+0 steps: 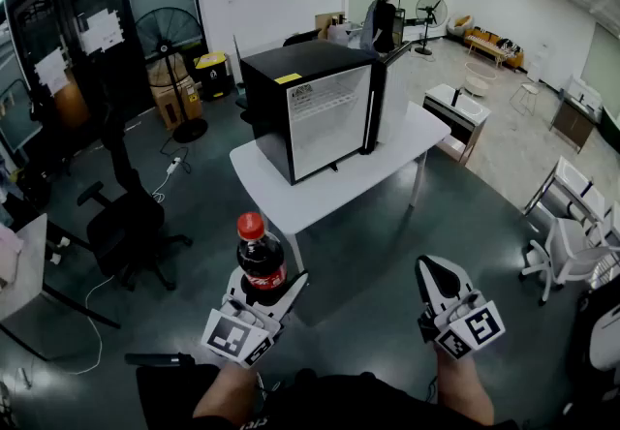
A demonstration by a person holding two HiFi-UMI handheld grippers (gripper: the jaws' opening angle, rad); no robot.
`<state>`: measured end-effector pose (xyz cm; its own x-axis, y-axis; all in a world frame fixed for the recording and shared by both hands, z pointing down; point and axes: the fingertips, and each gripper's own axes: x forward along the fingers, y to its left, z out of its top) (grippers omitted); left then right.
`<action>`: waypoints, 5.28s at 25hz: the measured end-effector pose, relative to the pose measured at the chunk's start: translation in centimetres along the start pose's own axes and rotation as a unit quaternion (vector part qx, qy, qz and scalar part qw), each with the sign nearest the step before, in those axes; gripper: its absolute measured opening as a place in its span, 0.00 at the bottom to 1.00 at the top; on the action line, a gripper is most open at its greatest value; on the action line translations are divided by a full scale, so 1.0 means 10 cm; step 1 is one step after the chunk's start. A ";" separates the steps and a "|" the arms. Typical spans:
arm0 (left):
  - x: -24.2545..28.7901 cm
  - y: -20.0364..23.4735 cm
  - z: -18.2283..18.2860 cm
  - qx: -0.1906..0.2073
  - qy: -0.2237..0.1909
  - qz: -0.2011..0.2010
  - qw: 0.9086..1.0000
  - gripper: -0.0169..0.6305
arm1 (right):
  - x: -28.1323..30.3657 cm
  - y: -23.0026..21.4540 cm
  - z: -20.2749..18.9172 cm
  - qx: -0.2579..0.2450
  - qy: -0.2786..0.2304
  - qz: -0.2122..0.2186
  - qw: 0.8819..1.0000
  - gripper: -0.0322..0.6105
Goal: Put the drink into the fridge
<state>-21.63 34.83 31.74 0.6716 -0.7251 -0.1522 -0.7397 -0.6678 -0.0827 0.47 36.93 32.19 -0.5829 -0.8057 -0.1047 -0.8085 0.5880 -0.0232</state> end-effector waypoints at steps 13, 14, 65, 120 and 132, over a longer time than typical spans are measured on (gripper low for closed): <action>-0.04 0.12 -0.05 -0.002 0.016 -0.029 0.999 0.45 | 0.13 0.25 -0.03 -0.004 0.004 -0.007 1.000 0.07; -0.04 0.13 -0.05 -0.002 0.016 -0.032 0.999 0.45 | 0.16 0.30 -0.03 -0.006 0.006 -0.005 1.000 0.07; 2.97 0.77 -0.80 -0.043 0.044 -0.030 0.998 0.45 | 1.43 -2.44 -0.61 0.069 0.014 0.009 0.997 0.08; 6.21 2.63 -1.91 -0.031 0.040 0.085 0.995 0.45 | 4.80 -5.20 -1.20 0.064 0.085 0.228 0.968 0.08; 6.46 2.39 -1.95 -0.020 0.057 0.194 0.979 0.45 | 4.72 -5.63 -1.31 0.078 0.108 0.332 0.934 0.08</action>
<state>4.91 -31.20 39.10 0.3433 -0.9377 -0.0533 -0.9391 -0.3438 -0.0009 17.38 -35.11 41.53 -0.9678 -0.2457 0.0548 -0.2515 0.9525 -0.1717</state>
